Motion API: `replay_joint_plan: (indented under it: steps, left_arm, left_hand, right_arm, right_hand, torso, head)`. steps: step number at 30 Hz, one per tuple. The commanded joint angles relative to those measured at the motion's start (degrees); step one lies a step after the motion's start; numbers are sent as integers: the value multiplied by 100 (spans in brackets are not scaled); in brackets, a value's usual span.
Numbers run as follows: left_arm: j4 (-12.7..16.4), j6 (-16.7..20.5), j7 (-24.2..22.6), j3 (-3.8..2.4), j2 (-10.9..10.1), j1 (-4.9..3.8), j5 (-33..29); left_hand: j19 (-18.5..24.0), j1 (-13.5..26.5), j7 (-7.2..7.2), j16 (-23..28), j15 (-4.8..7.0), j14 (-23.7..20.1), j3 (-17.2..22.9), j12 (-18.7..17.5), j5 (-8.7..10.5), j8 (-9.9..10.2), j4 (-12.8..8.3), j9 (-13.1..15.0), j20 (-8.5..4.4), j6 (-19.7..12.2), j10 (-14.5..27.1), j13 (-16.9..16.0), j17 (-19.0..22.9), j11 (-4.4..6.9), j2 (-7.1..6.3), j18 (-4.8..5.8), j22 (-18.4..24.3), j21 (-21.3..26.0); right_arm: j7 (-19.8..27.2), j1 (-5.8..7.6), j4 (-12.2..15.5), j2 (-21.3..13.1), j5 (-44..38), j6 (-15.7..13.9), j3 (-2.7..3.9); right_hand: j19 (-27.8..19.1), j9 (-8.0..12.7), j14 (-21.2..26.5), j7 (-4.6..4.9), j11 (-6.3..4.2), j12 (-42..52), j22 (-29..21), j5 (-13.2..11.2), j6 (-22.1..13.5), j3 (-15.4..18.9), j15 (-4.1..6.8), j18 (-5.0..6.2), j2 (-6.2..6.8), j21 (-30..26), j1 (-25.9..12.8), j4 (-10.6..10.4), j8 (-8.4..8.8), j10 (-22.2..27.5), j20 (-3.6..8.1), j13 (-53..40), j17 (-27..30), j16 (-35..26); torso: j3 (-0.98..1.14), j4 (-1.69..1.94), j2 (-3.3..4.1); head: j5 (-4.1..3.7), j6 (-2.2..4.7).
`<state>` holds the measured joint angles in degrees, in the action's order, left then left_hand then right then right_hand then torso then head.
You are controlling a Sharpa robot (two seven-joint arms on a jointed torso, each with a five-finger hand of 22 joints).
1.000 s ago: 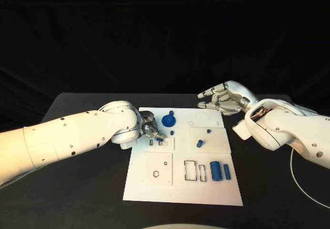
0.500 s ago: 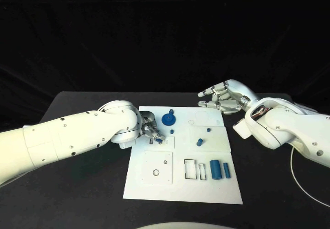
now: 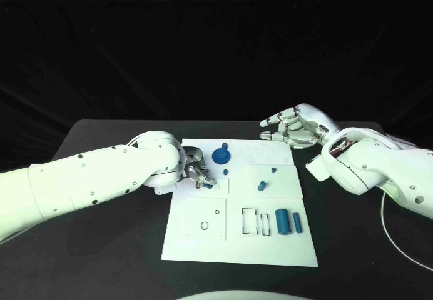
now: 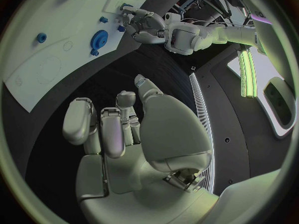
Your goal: Assemble the parts on the task board
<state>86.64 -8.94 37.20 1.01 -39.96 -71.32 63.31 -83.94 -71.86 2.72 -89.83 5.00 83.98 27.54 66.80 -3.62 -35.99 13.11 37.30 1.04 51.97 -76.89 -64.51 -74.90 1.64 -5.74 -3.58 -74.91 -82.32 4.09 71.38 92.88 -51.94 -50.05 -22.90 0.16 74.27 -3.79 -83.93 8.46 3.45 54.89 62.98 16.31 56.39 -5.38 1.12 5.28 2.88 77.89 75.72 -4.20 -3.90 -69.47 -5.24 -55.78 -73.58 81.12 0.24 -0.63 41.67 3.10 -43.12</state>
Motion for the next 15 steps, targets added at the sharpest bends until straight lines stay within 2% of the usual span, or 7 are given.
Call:
replay_joint_plan:
  steps: [1,9,15]
  left_arm:
    - [-37,-319,81,39,7,47,90]
    - [-135,-329,82,44,104,48,103]
    - [-198,-397,82,55,166,47,104]
  left_hand:
    - [-172,35,-42,-17,13,602,1008,37,-23,-32,-974,12,15,2,-34,-8,-1510,20,8,112,-624,-11]
    - [-181,222,-70,-17,25,602,1062,73,-16,-110,-954,90,7,49,-68,-36,-1510,36,-34,116,-645,-21]
    - [-194,553,-130,-17,57,602,892,139,-3,-193,-837,164,-18,139,-119,-92,-1510,81,-98,122,-676,-37]
  right_arm:
    - [69,-5,-4,7,-2,75,0]
    - [73,-5,0,10,6,77,0]
    - [73,-5,8,9,9,87,0]
  right_hand:
    - [-31,-4,-273,2,-10,10,-2,39,-6,21,-17,31,-58,-30,0,-18,-23,-5,-6,0,5,-35]
    - [-30,-4,-274,2,-10,8,-1,42,-5,23,-18,30,-63,-30,-4,-23,-23,-4,-6,3,3,-35]
    - [-33,-4,-272,2,-10,8,-8,47,-4,26,-18,32,-67,-34,-10,-30,-24,-4,-6,5,14,-41]
  torso:
    - [3,-2,-1]
    - [5,-4,-2]
    - [6,-10,2]
  head:
    - [5,-3]
    - [7,0]
    - [7,-3]
